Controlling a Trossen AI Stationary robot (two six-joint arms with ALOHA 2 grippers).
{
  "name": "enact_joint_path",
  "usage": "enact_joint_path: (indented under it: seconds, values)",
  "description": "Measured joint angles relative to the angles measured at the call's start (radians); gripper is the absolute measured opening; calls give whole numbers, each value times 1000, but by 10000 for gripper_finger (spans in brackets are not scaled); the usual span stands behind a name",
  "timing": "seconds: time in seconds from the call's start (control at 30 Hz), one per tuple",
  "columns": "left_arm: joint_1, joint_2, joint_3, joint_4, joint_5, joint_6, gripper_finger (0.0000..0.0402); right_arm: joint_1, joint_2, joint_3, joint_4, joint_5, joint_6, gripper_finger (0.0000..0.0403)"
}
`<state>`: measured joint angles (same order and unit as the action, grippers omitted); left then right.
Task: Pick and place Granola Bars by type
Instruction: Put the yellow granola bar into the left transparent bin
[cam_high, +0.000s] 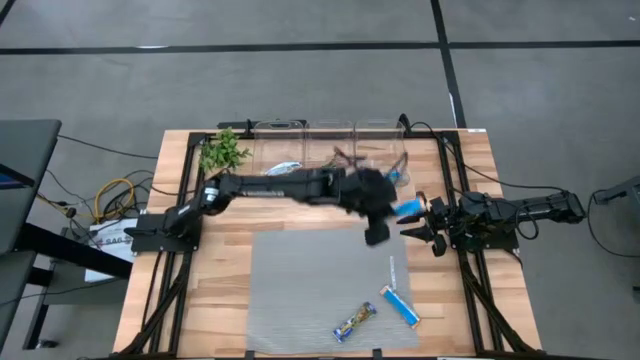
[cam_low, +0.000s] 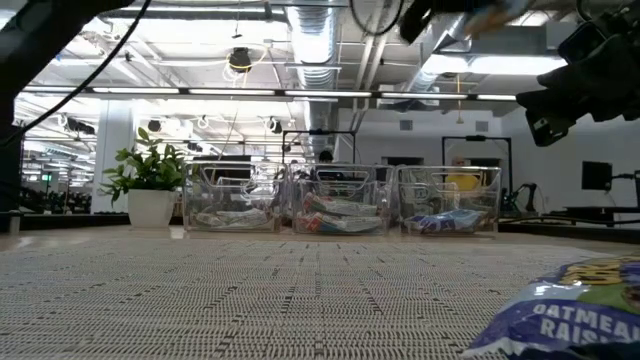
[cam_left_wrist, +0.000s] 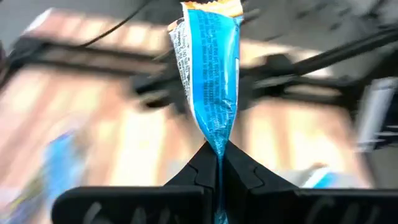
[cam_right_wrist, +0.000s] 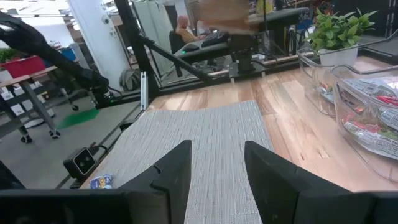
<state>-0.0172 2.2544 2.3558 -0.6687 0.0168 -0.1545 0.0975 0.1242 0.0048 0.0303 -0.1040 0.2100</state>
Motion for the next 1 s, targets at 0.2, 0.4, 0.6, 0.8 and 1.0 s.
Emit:
enact_joint_path:
  seconds: [0.2,0.4,0.6,0.8,1.0]
  values:
    - [148,-26,0,-247,-44,55,0,0,0,0,0,0,0,142]
    - [296,-58,0,-515,-110,157,0,0,0,0,0,0,0,142]
    - [442,-66,0,-820,-152,198,0,0,0,0,1,0,0,144]
    - [541,-63,-23,-899,-114,198,0,0,0,0,0,0,0,141]
    - [606,-64,-23,-902,-25,224,1,0,0,0,0,0,0,143]
